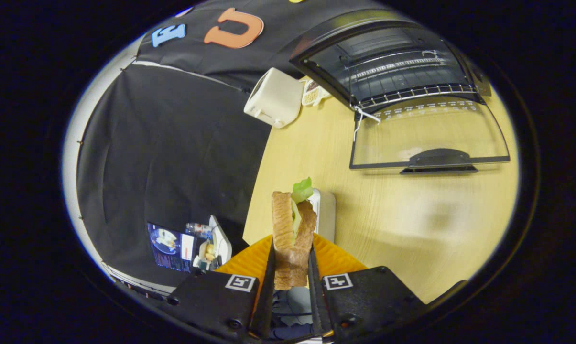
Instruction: Open the toaster oven, put the food inside, and close the toaster oven door.
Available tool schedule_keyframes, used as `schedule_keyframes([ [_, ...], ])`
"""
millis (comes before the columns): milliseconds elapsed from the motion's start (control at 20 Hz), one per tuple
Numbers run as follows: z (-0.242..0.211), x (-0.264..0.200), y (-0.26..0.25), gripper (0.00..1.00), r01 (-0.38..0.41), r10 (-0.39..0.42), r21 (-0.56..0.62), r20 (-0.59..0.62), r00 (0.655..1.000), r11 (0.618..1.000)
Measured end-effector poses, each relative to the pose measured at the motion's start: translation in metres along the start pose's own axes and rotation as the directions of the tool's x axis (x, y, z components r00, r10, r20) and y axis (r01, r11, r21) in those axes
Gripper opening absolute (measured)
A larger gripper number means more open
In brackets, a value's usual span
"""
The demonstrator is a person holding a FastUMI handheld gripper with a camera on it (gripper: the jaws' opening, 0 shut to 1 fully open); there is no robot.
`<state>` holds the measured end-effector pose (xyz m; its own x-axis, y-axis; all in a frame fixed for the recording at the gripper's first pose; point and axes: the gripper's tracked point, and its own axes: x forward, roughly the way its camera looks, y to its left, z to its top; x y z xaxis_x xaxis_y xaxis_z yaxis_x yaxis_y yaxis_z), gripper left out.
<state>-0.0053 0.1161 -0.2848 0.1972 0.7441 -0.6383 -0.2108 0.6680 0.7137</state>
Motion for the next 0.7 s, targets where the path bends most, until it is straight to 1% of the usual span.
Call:
schedule_keyframes([
  [150,0.037,-0.014,-0.009,0.39,-0.067,0.051,0.104,0.144,0.988,0.992],
  [300,0.073,-0.027,-0.037,0.39,-0.090,0.041,0.157,0.293,0.955,0.984],
  [350,0.085,-0.033,-0.043,0.39,-0.117,0.053,0.172,0.339,0.939,0.978],
  [400,0.096,-0.041,-0.045,0.39,-0.165,0.081,0.186,0.391,0.917,0.969],
  [450,0.114,-0.047,-0.049,0.38,-0.222,0.107,0.208,0.455,0.884,0.953],
  [500,0.130,-0.053,-0.054,0.38,-0.263,0.113,0.225,0.518,0.848,0.938],
  [550,0.150,-0.056,-0.064,0.38,-0.279,0.090,0.240,0.585,0.806,0.930],
  [600,0.167,-0.055,-0.076,0.38,-0.262,0.045,0.255,0.631,0.774,0.931],
  [650,0.180,-0.055,-0.090,0.38,-0.238,0.001,0.270,0.658,0.753,0.933],
  [700,0.191,-0.053,-0.094,0.38,-0.233,-0.008,0.265,0.675,0.738,0.936],
])
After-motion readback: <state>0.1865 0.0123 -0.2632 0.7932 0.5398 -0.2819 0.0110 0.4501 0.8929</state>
